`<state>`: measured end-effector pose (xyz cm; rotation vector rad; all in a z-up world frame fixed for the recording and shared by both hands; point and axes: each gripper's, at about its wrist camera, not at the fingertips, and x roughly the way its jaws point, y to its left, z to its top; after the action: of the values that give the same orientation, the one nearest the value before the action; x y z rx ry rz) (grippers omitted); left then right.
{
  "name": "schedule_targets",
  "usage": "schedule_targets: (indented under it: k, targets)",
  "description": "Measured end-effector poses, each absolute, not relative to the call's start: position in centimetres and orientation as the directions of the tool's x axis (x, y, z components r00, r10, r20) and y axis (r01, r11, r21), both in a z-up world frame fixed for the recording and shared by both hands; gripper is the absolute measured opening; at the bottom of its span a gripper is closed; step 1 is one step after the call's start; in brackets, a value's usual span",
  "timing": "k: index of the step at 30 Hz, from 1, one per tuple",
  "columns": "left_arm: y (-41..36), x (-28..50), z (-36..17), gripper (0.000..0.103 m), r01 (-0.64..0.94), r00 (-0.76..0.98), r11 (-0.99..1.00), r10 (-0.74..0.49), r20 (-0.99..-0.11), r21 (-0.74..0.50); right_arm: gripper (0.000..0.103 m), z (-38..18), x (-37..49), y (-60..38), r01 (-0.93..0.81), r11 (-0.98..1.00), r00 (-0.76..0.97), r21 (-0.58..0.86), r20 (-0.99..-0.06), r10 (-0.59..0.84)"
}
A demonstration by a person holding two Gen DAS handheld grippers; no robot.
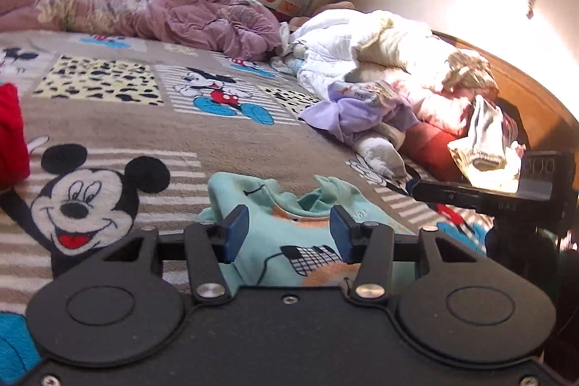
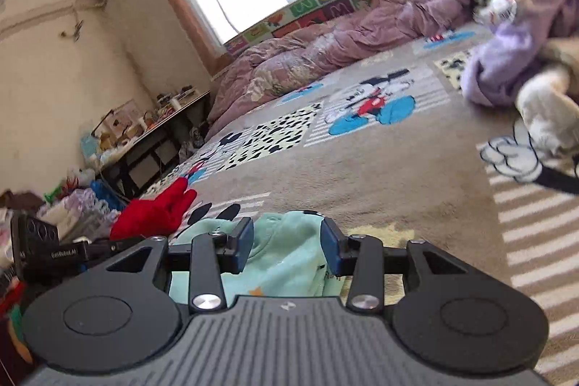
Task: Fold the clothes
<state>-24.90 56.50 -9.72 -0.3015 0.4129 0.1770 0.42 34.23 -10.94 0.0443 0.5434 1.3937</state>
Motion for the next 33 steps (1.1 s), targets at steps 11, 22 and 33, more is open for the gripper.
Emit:
schedule_targets:
  k: [11,22,33]
  targets:
    - [54.2,-23.9,-13.0,0.048,-0.236,0.842,0.966,0.151,-0.517,-0.102,0.055,-13.0,-6.8,35.7,-0.982,0.186,0.159,0.014,-0.458,0.874]
    - [53.6,-22.7,-12.4,0.047,-0.267,0.814,0.963,0.201,-0.546,-0.043,0.058,-14.1,-6.3,36.6,-0.979,0.184,0.117,0.088,-0.497,0.860]
    - [54.5,-17.3,-15.5,0.048,-0.300,0.765,0.954,0.250,-0.594,0.015,0.056,-14.8,-1.8,42.2,-0.959,0.264,0.167,0.098,-0.560,0.812]
